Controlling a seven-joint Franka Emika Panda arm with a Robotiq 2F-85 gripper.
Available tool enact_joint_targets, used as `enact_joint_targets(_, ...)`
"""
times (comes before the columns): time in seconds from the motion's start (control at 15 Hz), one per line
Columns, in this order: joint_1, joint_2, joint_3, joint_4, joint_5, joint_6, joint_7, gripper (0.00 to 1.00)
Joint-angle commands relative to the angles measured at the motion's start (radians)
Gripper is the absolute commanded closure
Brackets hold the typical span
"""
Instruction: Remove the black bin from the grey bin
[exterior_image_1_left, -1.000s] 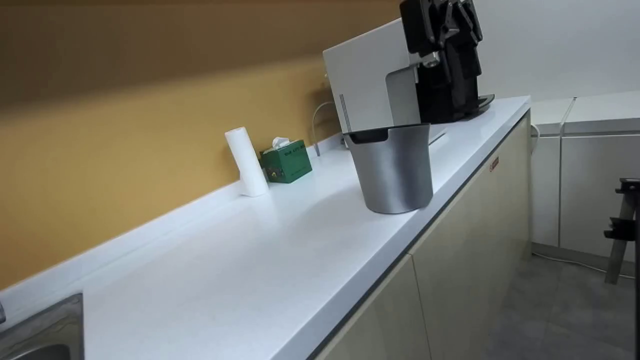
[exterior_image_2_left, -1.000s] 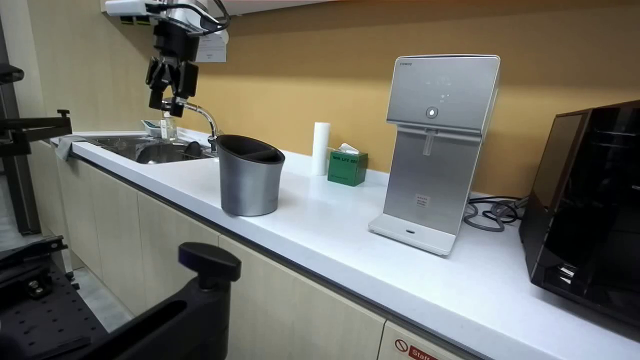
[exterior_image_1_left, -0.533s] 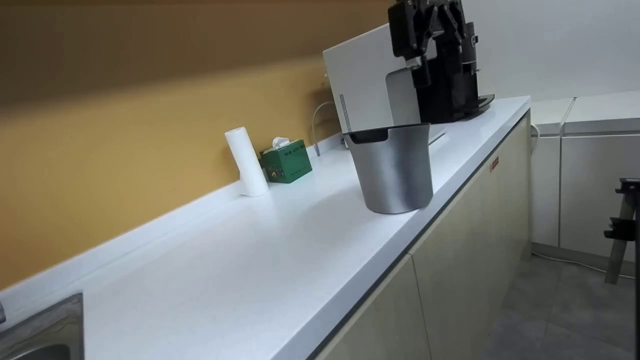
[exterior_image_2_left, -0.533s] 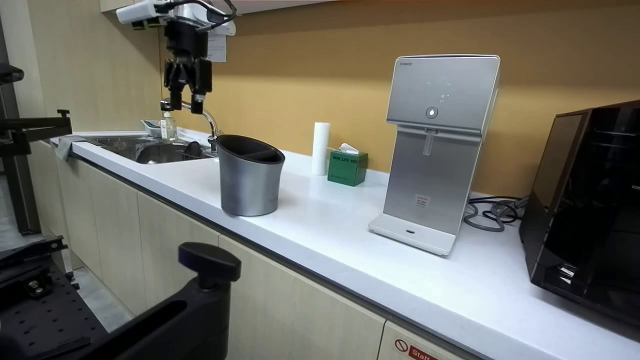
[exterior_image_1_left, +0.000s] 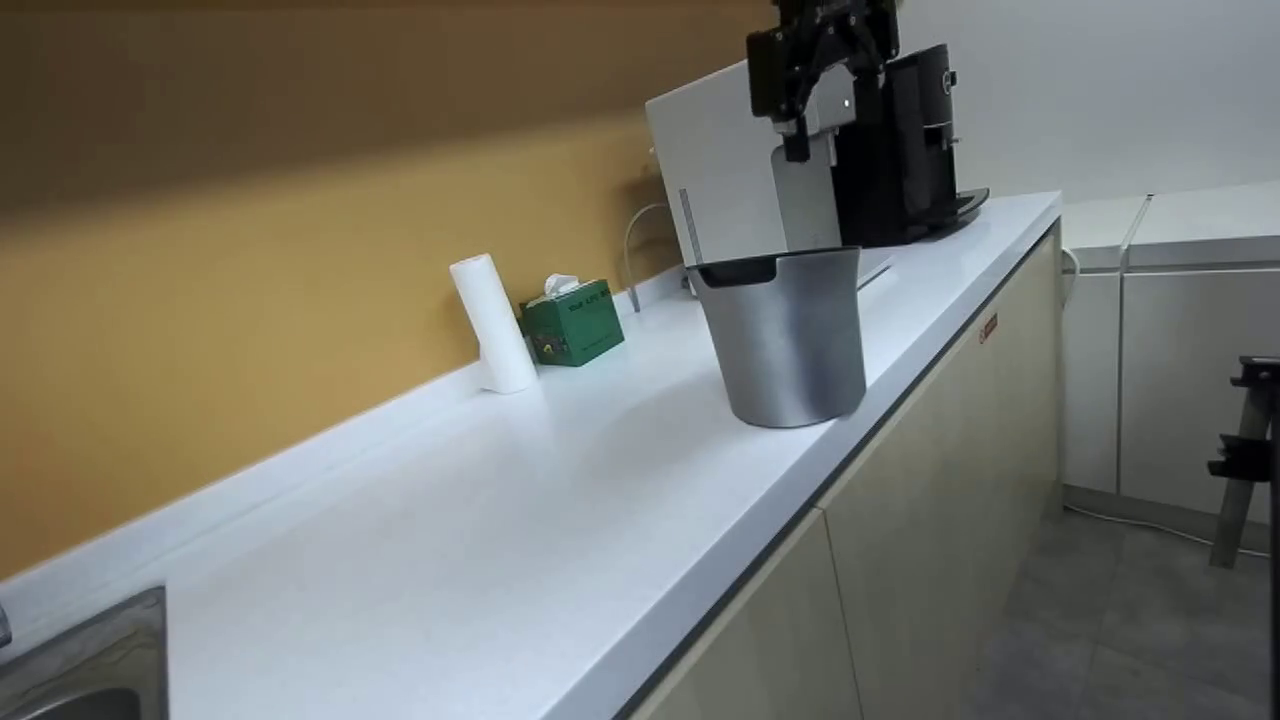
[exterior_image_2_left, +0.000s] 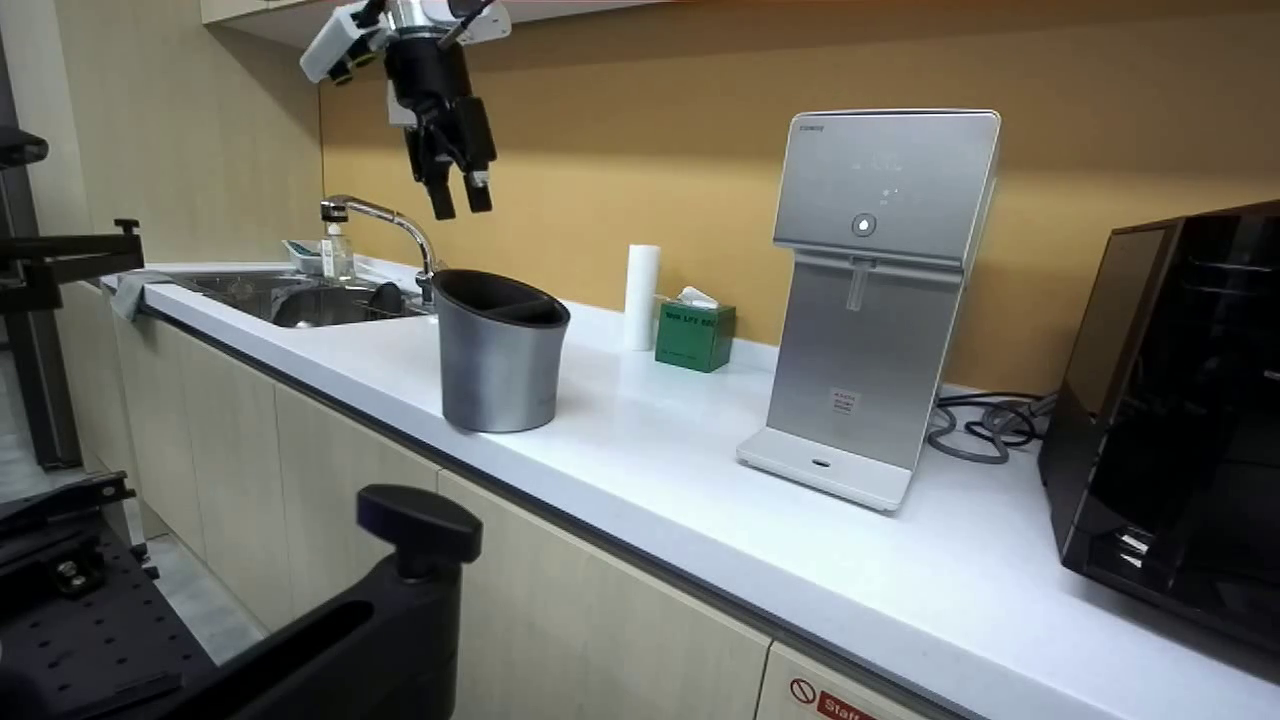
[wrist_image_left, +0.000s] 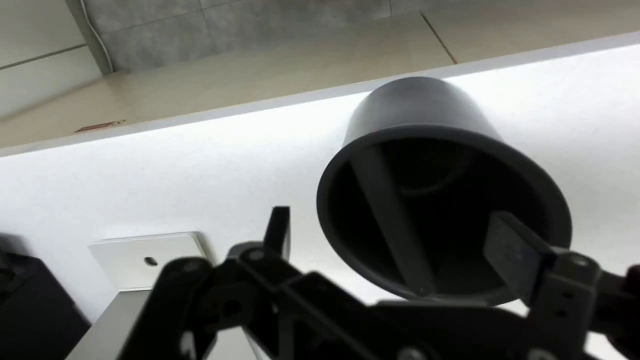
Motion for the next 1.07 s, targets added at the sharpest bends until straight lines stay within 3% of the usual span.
enact_joint_targets(0.0, -0.028, 0.091, 0.015, 0.081, -0.06, -0.02, 0.082, 0.0)
enact_joint_targets(0.73, 0.028, 0.328, -0.067, 0.225, 0.092, -0.019, 0.015, 0.0)
enact_joint_targets(1.0, 0.045, 0.377, -0.099, 0.244, 0.188, -0.022, -0.064, 0.0)
